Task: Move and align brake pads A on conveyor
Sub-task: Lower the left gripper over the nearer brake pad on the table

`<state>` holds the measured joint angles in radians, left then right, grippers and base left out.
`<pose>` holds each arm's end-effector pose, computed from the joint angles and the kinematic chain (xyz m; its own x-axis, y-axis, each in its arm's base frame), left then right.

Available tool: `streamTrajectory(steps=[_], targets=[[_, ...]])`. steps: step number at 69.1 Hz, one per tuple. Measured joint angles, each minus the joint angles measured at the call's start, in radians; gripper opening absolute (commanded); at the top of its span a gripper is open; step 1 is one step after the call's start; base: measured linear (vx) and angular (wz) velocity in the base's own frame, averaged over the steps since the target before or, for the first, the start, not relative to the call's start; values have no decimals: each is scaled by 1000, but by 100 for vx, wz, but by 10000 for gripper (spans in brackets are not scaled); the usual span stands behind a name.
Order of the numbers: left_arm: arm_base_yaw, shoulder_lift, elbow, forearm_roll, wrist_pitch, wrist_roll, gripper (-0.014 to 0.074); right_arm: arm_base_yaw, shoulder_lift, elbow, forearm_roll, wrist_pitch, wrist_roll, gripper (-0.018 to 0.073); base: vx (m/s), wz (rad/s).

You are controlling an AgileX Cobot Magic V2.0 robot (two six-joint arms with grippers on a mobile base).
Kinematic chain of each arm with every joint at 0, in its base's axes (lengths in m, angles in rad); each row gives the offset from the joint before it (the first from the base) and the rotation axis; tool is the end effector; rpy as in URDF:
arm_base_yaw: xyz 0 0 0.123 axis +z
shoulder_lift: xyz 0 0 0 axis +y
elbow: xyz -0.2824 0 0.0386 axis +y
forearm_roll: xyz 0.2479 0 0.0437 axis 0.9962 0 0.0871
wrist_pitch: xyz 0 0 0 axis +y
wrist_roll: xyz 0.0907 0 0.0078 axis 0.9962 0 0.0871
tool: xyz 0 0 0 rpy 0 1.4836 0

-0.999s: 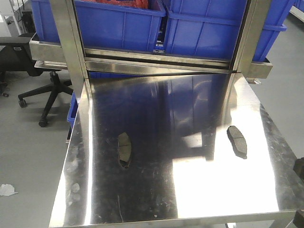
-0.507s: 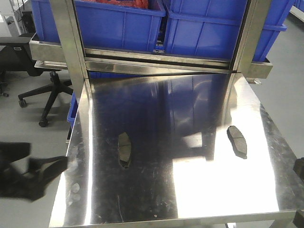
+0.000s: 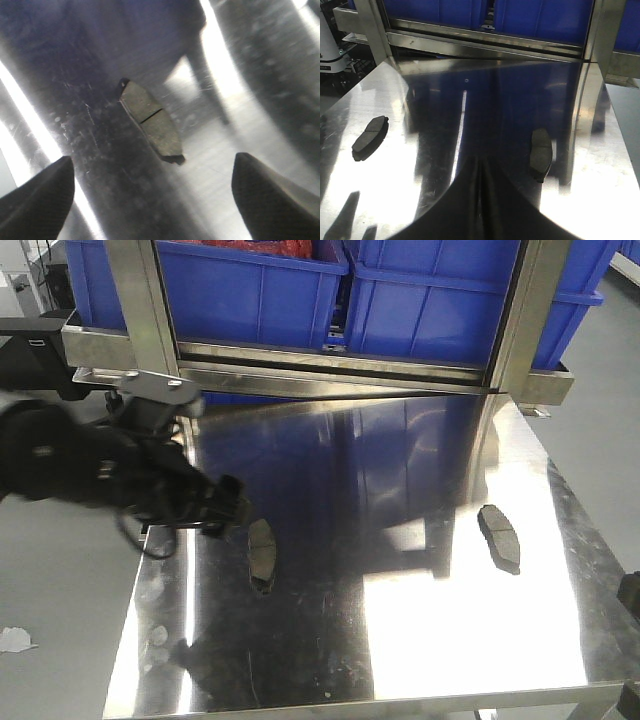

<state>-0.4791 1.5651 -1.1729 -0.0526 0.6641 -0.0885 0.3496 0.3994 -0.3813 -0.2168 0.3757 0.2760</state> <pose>0.2952 -0.1567 0.2762 -0.7869 0.2628 -0.5584 0.3783 0.9203 -0.0999 0.0872 0.0241 0.2808 -0.2956 -0.0294 -0.9549 -0.2494 0.9672 0.0474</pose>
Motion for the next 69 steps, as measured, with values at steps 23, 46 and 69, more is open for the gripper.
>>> streamTrajectory(steps=[23,46,69], targets=[[-35,325,-344,155,188,-282,593,0,0,0,0,0,0,-8,0,0],[-26,554,-507,40,303,-318,545,0,0,0,0,0,0,-8,0,0],[-21,606,-513,12,323,-319,512,0,0,0,0,0,0,-8,0,0]])
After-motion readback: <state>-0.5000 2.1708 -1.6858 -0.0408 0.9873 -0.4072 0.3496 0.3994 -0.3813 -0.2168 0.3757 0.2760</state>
